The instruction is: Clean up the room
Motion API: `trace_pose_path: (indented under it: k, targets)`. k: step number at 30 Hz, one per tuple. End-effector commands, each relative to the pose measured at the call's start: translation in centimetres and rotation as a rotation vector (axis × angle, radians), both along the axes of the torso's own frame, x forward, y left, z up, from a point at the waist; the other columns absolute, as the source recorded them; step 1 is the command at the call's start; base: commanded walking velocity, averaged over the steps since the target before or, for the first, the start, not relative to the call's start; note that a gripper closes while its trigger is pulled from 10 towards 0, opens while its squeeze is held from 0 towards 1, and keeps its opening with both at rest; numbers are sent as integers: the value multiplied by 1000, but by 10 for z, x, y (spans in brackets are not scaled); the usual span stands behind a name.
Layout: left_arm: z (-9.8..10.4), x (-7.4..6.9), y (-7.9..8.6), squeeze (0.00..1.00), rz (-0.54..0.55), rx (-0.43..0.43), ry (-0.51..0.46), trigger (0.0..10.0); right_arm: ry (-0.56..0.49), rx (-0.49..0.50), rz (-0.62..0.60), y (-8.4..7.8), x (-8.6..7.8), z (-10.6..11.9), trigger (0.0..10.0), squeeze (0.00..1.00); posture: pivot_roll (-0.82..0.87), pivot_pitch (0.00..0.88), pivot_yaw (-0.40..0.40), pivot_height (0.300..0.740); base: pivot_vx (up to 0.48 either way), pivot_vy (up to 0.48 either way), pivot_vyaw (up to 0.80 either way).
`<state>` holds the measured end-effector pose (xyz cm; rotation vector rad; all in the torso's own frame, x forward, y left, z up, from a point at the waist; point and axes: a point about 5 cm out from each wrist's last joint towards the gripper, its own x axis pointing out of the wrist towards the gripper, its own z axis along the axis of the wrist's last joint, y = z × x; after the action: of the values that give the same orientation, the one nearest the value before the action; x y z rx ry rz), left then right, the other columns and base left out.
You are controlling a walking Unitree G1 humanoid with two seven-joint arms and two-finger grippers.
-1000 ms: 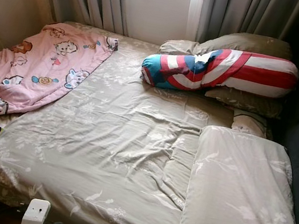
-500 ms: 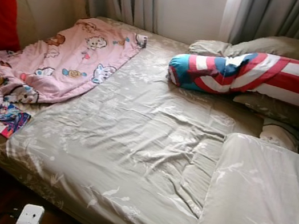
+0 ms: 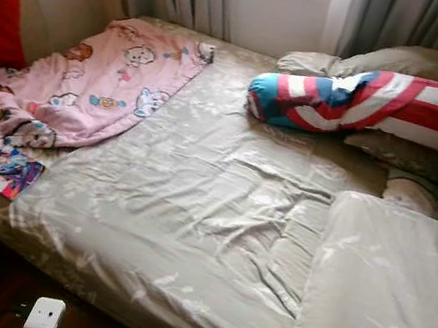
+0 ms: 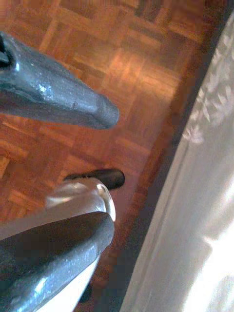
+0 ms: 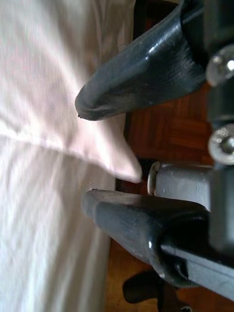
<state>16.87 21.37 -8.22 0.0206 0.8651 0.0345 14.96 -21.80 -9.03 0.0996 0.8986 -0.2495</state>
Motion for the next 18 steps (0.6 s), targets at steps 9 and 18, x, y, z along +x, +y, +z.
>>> trace_pose_path:
  k: [9, 18]
  targets:
    - [-3, -10, 9, 0, 13, 20, 37, 10000, 33, 11, -40, -9, -15, -4, 10000, 0, 18, 150, 23, 740, 0, 418, 0]
    - [-3, -11, 9, 0, 12, 19, 42, 10000, 26, 19, -50, 0, -5, -3, 10000, 0, 18, 157, 26, 740, 0, 480, 0]
